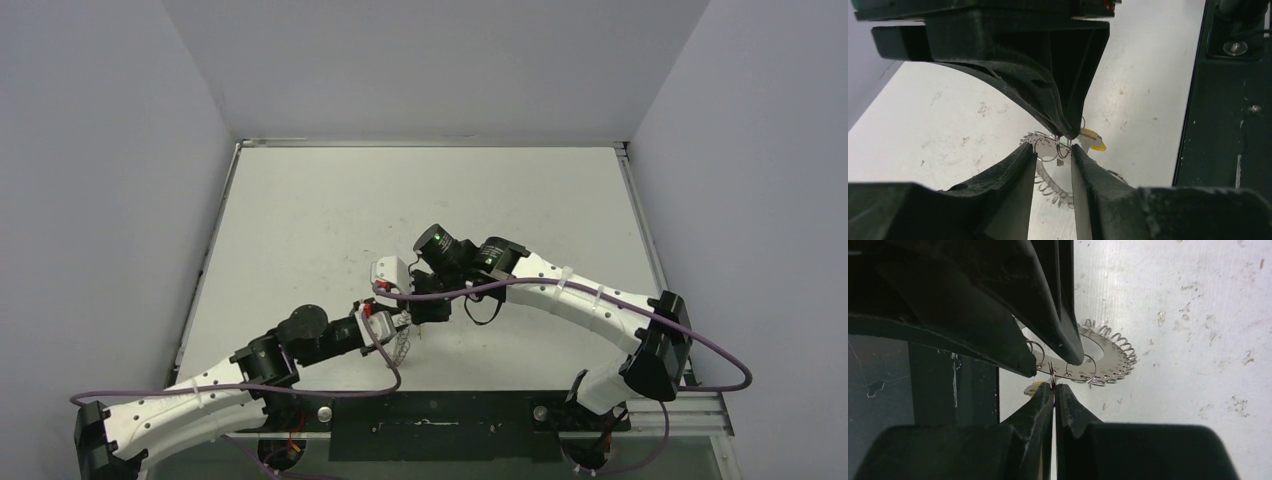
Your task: Put the keys on the keyring
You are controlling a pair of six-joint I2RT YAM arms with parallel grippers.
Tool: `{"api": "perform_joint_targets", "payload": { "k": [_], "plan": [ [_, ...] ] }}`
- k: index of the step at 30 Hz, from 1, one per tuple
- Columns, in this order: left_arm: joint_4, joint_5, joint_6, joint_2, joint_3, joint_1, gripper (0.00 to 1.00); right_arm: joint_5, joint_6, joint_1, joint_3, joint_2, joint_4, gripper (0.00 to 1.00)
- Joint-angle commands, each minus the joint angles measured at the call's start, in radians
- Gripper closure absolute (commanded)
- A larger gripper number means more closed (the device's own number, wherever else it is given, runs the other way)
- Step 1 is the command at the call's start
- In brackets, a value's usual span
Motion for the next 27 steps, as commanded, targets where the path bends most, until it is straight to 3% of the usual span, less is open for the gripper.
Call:
{"api": "perform_joint_targets", "payload": {
  "k": [1, 17, 23, 27],
  "plan": [
    [-0.044, 0.015, 0.034, 0.051, 0.051, -0.001, 0.71, 0.038, 0.015, 0.017, 0.055, 0.006, -0.024, 1.00],
    [0.118, 0.062, 0.023, 0.108, 0.011, -0.001, 0.76, 0.017, 0.021, 0.030, 0.053, 0.015, -0.002, 1.00],
    [0.097, 0.057, 0.023, 0.117, 0.011, -0.001, 0.88, 0.018, 0.023, 0.034, 0.054, 0.009, 0.003, 1.00],
    [0.077, 0.051, 0.031, 0.124, 0.015, -0.001, 0.87, 0.013, 0.025, 0.034, 0.046, -0.004, 0.023, 1.00]
  ]
}}
